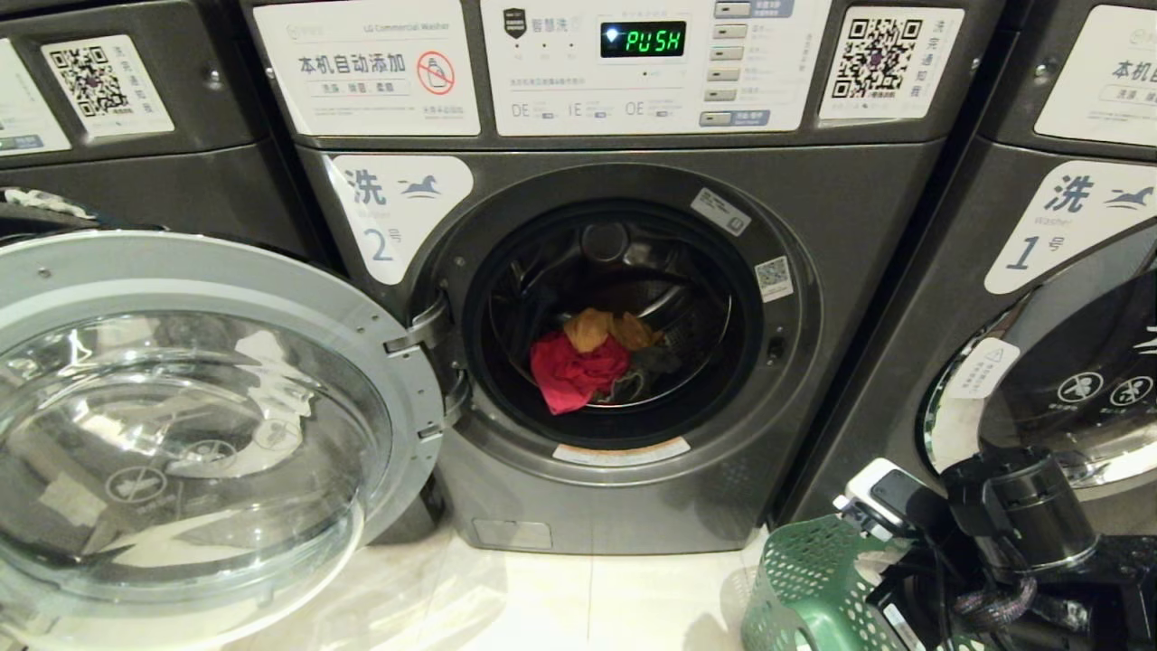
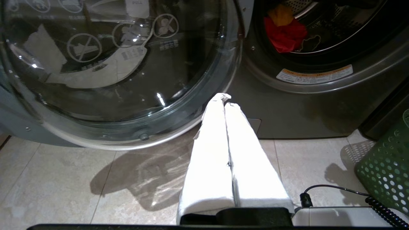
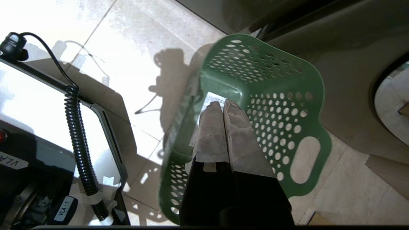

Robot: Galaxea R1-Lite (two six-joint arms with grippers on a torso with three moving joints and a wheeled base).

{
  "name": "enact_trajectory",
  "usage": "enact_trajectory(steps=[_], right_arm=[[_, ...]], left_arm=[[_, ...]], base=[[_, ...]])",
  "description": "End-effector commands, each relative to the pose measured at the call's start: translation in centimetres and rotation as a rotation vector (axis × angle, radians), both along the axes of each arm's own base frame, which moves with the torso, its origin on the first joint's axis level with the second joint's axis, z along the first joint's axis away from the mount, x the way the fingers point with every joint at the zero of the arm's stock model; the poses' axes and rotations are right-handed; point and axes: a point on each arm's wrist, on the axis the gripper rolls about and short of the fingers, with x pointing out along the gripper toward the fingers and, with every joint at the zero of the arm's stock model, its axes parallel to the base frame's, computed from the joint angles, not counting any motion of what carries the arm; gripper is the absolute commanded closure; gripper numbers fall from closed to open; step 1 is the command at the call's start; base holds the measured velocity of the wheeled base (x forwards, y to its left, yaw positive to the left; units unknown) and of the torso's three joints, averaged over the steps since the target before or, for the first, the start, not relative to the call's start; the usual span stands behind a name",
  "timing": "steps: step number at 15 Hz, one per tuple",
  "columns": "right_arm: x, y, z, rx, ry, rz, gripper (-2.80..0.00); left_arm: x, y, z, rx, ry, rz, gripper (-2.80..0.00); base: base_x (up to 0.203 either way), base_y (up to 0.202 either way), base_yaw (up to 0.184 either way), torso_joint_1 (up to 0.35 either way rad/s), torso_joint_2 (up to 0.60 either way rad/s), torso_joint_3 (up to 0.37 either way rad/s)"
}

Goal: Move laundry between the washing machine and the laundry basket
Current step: Pick a cloth and place it into the basket

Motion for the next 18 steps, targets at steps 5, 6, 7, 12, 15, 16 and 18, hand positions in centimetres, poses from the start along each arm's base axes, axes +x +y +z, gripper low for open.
enact_trajectory(steps=[5,6,7,12,15,16,18], right_arm=[[0.1,0.0,-0.1,-0.002,0.001,-0.005,0.00],[0.2,-0.2,-0.1,-0.004,0.004,-0.015,0.00],[0.4,-0.3,-0.1,-0.005,0.004,-0.022,0.00],[3.0,-2.5,-0.5,0.011,-0.030,-0.157,0.00],[6.2,-3.5,-0.9,0.042,-0.134,-0.227,0.00],[7.2,-3.5,-0.5,0.055,-0.175,-0.235,0.00],[7.4,-3.5,-0.3,0.062,-0.187,-0.231,0.00]], left_arm=[[0.0,0.0,0.0,-0.001,0.001,0.000,0.00],[0.0,0.0,0.0,-0.001,0.001,0.001,0.00],[0.0,0.0,0.0,-0.001,0.001,0.000,0.00],[0.0,0.0,0.0,-0.001,0.001,0.000,0.00],[0.0,0.0,0.0,-0.001,0.001,0.000,0.00],[0.0,0.0,0.0,-0.001,0.001,0.000,0.00],[0.0,0.0,0.0,-0.001,0.001,0.000,0.00]], base=[[0.000,0.194,-0.003,0.000,0.00,0.001],[0.000,0.144,-0.002,0.004,0.01,0.001],[0.000,0.088,0.001,-0.002,0.00,0.007],[0.000,0.000,0.000,0.000,0.00,0.000],[0.000,0.000,0.000,0.000,0.00,0.000],[0.000,0.000,0.000,0.000,0.00,0.000],[0.000,0.000,0.000,0.000,0.00,0.000]])
